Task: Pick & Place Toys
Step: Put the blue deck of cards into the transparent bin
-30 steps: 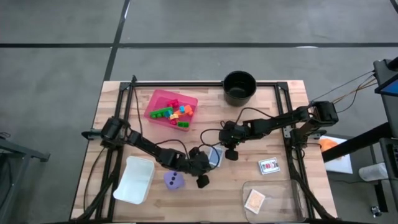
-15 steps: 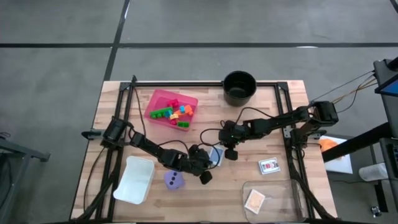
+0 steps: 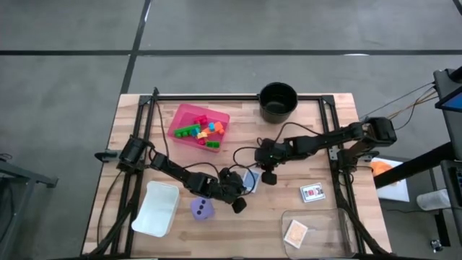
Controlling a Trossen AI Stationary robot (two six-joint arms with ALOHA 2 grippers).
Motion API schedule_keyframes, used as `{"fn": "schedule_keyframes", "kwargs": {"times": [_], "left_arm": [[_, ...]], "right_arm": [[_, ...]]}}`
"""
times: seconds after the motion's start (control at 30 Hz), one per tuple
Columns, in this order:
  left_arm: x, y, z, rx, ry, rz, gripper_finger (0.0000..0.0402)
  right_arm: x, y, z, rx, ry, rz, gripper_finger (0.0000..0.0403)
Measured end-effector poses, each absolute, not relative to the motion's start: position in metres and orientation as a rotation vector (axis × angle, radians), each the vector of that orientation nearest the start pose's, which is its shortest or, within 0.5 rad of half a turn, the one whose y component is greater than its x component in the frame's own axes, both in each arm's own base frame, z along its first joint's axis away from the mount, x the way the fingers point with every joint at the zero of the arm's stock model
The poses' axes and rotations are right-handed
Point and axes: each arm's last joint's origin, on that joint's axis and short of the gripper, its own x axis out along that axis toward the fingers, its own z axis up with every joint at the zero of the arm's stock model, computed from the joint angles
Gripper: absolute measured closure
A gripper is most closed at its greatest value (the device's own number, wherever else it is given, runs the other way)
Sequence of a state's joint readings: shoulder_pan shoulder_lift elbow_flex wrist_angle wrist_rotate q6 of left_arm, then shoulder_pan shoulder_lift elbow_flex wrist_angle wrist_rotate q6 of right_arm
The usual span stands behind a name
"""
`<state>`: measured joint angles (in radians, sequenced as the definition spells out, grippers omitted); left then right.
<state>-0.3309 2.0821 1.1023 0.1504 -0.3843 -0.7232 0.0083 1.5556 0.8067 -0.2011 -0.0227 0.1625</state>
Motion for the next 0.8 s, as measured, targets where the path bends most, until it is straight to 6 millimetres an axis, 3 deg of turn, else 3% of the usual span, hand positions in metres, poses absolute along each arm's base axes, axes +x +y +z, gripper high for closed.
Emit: {"fn": "schedule_keyframes", "kwargs": {"times": [0.17,0.37,0.57,0.8], "left_arm": [[0.381,-0.12,0.092,-0.4,0.716,0.327,0.0401],[0.381,-0.12,0.092,-0.4,0.72,0.325,0.0401],[0.379,-0.122,0.091,-0.4,0.723,0.317,0.0401],[0.375,-0.123,0.086,-0.398,0.763,0.306,0.0401]], "right_arm": [[0.285,0.001,0.192,0.182,0.909,-0.06,0.0331],[0.275,0.003,0.21,0.215,0.873,-0.001,0.0222],[0.276,0.004,0.203,0.262,0.919,0.05,0.0139],[0.284,-0.004,0.177,0.284,1.013,0.019,0.0119]]}}
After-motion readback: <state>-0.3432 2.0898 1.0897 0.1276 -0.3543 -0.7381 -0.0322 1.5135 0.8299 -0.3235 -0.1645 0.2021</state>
